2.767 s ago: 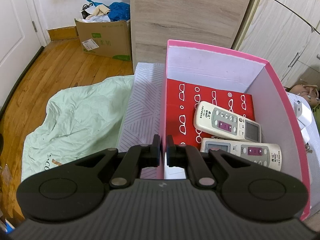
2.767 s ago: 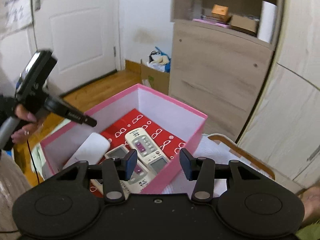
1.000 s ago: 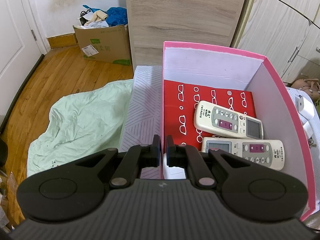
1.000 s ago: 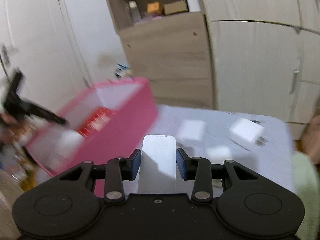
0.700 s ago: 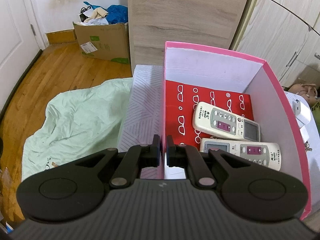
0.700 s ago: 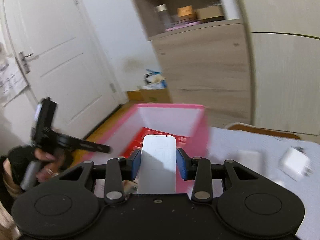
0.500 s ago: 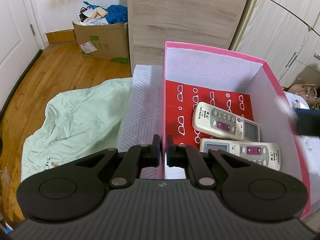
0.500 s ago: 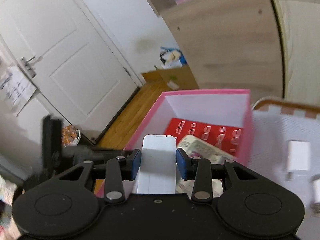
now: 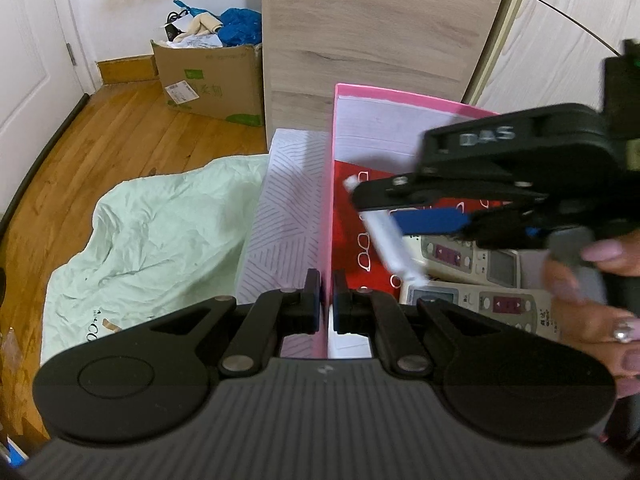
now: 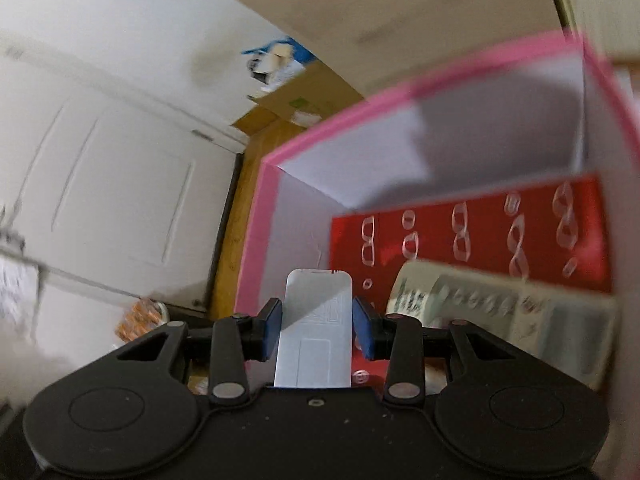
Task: Organize rigid objects
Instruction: 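Carry the white power bank into the pink box and release it upright, then move the right tool to the table and grasp the keys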
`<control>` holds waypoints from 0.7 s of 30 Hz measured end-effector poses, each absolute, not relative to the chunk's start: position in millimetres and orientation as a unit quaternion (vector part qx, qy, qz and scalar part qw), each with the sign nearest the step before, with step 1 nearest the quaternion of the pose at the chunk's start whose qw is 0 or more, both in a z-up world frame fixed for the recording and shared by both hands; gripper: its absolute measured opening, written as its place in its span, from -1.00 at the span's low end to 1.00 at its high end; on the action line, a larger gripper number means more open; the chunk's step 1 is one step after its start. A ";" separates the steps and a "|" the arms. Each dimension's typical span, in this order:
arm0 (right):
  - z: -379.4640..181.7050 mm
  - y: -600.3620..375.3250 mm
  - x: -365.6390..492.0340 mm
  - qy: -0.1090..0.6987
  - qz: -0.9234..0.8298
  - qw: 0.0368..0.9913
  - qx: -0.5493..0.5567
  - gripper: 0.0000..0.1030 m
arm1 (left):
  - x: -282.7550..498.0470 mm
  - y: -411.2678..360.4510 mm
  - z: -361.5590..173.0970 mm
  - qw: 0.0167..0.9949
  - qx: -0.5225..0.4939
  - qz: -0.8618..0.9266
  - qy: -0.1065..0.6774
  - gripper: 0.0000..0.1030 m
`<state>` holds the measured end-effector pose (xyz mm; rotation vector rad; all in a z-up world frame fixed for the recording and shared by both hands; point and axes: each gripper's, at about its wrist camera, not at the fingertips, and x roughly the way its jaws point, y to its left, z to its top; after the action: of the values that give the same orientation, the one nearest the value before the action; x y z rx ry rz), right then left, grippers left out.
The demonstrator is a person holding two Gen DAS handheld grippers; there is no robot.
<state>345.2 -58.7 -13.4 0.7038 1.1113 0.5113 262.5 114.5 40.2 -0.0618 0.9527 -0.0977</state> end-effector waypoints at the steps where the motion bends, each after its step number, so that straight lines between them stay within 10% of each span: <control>1: -16.9 -58.0 345.2 0.514 0.227 0.758 0.332 -0.11 | 262.3 113.9 40.3 0.887 -0.029 -0.046 0.458 -0.91; 21: 80.3 -185.6 153.4 0.283 0.265 0.922 0.002 0.37 | 260.0 105.5 41.7 0.889 -0.021 -0.016 0.458 -0.91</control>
<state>153.4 -185.6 80.3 0.0034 0.5821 0.5438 260.0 105.5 41.7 -0.0438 0.9508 -0.0328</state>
